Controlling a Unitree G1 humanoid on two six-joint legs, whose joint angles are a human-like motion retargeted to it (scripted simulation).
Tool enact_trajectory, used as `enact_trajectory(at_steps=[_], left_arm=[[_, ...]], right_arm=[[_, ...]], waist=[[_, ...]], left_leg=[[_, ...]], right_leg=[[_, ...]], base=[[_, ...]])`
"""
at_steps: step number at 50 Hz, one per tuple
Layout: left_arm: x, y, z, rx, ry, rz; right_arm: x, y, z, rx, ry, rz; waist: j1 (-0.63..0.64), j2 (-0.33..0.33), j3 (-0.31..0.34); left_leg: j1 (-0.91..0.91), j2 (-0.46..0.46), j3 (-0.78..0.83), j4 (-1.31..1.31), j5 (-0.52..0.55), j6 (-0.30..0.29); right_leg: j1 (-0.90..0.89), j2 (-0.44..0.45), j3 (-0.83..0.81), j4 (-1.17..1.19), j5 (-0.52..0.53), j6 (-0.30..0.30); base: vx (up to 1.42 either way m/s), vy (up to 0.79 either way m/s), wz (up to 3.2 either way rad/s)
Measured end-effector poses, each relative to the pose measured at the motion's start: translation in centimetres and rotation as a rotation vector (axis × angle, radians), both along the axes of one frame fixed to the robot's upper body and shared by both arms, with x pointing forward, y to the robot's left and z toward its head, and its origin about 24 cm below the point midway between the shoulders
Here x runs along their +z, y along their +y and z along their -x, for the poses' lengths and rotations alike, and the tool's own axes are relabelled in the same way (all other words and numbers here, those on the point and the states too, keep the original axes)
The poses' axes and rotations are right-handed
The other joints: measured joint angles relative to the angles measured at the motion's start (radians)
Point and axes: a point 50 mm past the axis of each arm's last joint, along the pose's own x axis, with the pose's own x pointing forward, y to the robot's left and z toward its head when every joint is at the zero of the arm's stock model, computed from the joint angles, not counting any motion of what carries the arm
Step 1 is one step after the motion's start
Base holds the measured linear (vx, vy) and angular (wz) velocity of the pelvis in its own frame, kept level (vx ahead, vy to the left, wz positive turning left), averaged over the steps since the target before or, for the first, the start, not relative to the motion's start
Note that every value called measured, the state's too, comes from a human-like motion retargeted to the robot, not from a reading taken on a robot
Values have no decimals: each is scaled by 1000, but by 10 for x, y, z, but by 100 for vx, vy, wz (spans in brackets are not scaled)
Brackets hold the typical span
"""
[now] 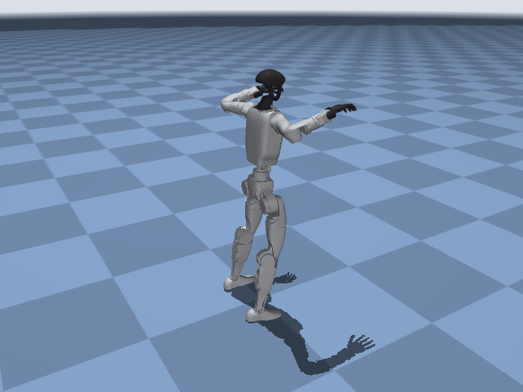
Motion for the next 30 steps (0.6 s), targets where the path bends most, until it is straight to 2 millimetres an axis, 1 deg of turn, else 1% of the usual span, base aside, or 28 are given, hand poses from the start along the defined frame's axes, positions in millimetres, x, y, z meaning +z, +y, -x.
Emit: enact_trajectory(at_steps=[12, 30], left_arm=[[3, 2, 2, 16, -10, -11], [2, 3, 2, 20, -6, -11]], right_arm=[[4, -1, 2, -11, -16, 14], [3, -1, 1, -8, -16, 14]], waist=[[2, 1, 1], [4, 3, 5]], left_leg=[[-2, -1, 1, 0, -2, -1], [-5, -1, 5, 3, -2, 0]], right_leg=[[-3, -1, 0, 1, 0, 1], [-8, -1, 0, 2, 5, 2]], base=[[0, 0, 0], [0, 0, 0]])
